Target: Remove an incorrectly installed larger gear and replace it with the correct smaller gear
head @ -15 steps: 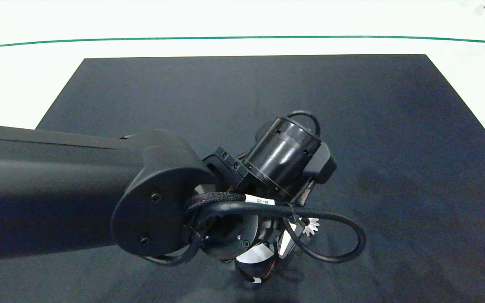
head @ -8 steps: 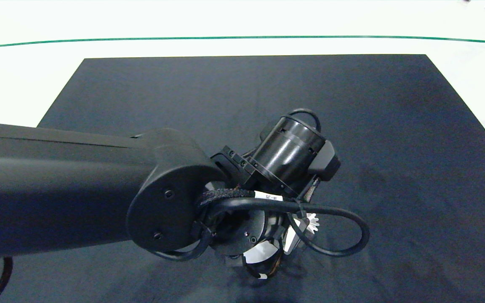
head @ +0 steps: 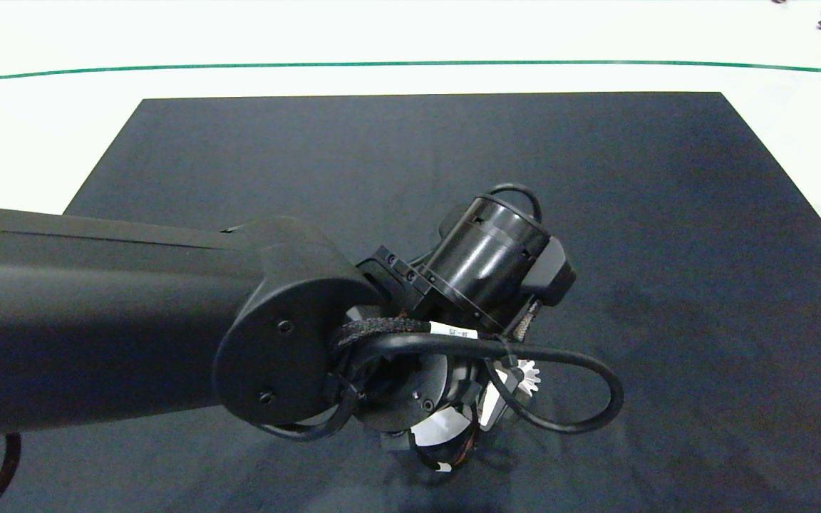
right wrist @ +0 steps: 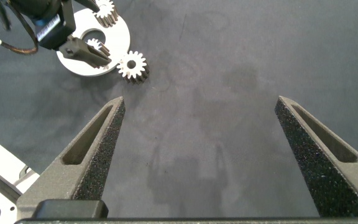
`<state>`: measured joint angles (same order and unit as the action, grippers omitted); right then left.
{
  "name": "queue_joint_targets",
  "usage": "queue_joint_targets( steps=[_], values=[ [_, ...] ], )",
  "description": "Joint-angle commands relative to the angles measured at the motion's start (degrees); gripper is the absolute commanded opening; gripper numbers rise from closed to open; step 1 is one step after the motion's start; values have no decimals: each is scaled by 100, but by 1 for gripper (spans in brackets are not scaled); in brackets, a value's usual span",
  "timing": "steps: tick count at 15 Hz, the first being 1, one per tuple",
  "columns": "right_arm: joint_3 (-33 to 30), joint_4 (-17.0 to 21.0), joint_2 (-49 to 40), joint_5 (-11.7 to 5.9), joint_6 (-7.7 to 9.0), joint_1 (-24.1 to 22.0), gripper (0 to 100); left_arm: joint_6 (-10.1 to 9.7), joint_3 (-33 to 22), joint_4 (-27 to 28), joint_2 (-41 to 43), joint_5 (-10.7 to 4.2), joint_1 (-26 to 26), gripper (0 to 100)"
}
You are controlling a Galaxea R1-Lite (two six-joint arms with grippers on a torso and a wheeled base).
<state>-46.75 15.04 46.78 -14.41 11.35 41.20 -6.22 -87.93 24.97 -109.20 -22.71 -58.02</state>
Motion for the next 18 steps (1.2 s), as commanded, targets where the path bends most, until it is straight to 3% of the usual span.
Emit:
queue_joint_targets(
  steps=[1, 7, 18],
  values=[
    [-1, 7, 7, -9, 8, 2, 100, -2, 127, 61, 268, -14, 10, 100],
    [-1, 7, 16, -9, 8, 2, 100, 15, 470, 87, 330, -23, 53, 100],
    [-27, -1, 7, -27, 8, -7, 100, 86, 505, -62, 558, -23, 89, 100]
  ],
)
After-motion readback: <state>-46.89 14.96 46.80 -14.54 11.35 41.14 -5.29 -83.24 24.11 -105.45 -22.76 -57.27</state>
